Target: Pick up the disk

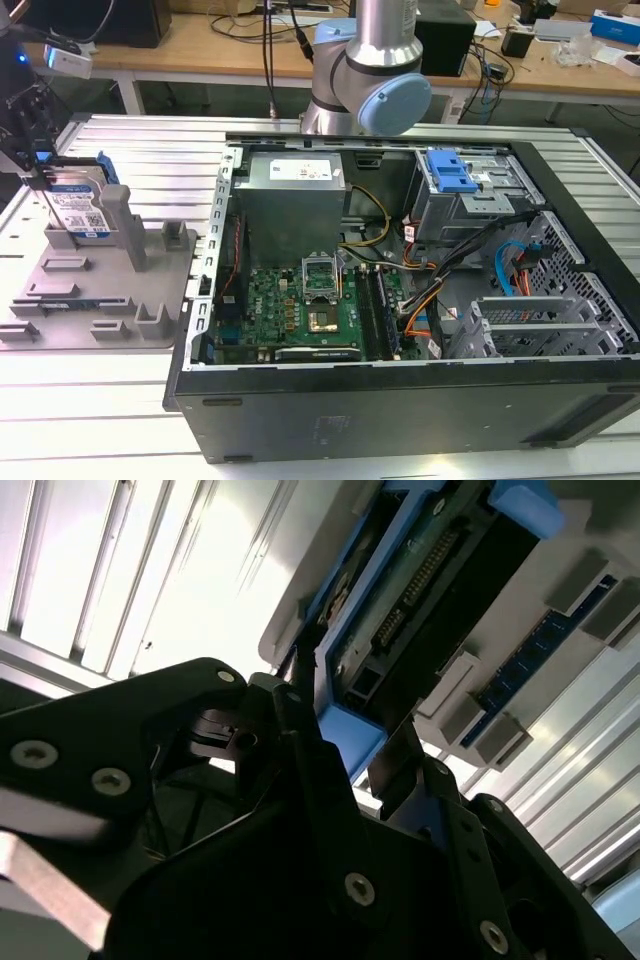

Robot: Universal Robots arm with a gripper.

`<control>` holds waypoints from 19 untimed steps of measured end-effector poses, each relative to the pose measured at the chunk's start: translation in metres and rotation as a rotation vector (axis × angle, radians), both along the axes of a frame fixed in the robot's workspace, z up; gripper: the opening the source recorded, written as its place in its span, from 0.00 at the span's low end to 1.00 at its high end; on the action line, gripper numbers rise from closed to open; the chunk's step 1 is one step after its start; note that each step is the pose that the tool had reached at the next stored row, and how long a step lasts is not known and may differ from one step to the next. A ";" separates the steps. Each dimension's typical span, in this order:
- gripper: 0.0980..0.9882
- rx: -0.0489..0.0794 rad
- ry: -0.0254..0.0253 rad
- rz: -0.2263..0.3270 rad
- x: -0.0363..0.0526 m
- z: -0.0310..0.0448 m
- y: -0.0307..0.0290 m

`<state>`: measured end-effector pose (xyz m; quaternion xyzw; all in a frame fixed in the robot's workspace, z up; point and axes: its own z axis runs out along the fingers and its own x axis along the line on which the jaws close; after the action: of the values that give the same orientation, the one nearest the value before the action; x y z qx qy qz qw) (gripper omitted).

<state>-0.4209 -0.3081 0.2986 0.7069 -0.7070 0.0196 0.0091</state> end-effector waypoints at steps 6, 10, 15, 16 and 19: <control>0.41 0.000 0.0001 -0.008 0.0000 -0.0004 0.0007; 0.41 0.000 0.0001 -0.010 0.0000 -0.0013 0.0007; 0.41 0.000 0.0001 -0.011 0.0000 -0.0024 0.0004; 0.41 0.000 -0.0002 -0.011 0.0000 -0.0027 0.0003; 0.41 0.000 0.0000 -0.011 -0.0001 -0.0028 -0.0001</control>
<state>-0.4210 -0.3081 0.2958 0.7030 -0.7108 0.0196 0.0092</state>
